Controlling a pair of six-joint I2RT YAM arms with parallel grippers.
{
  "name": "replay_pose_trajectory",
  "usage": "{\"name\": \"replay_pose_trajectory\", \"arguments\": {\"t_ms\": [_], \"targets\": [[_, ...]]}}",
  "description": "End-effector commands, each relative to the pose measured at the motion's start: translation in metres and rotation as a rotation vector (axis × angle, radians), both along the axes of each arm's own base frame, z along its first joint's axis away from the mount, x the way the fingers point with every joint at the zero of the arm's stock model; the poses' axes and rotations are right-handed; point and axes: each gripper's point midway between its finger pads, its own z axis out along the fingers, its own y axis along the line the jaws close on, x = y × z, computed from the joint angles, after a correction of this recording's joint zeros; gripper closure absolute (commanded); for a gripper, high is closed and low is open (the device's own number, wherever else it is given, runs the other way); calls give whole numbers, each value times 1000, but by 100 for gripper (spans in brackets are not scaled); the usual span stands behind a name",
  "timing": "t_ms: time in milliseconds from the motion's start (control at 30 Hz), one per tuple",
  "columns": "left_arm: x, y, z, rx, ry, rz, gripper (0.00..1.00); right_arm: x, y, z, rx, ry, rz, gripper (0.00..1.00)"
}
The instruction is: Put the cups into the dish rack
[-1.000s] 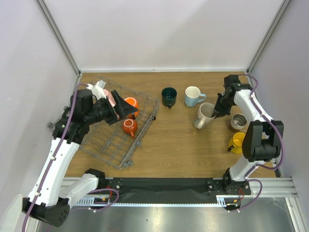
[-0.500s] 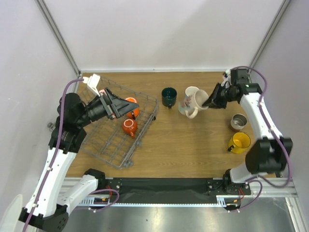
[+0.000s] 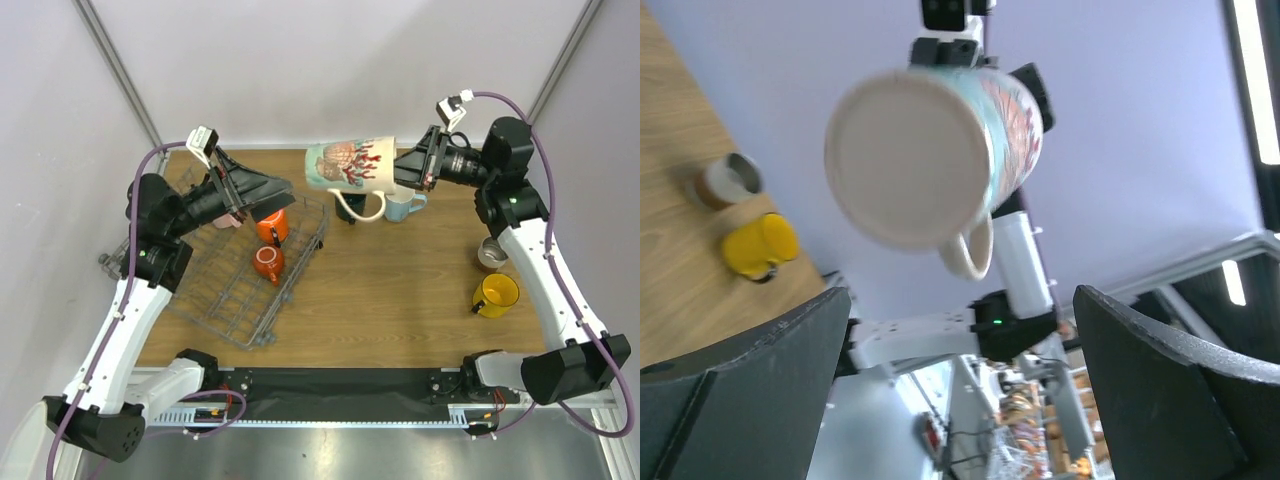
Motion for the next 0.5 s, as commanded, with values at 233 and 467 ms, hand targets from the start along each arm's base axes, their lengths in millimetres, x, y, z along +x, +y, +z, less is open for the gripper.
{"name": "replay_pose_trajectory", "arguments": {"t_ms": [233, 467], "targets": [[-17, -7, 14, -106, 152, -124, 0, -53, 20, 51, 83, -175, 201, 100], [-19, -10, 2, -112, 181, -132, 0, -59, 24, 48, 88, -161, 226, 100]]}}
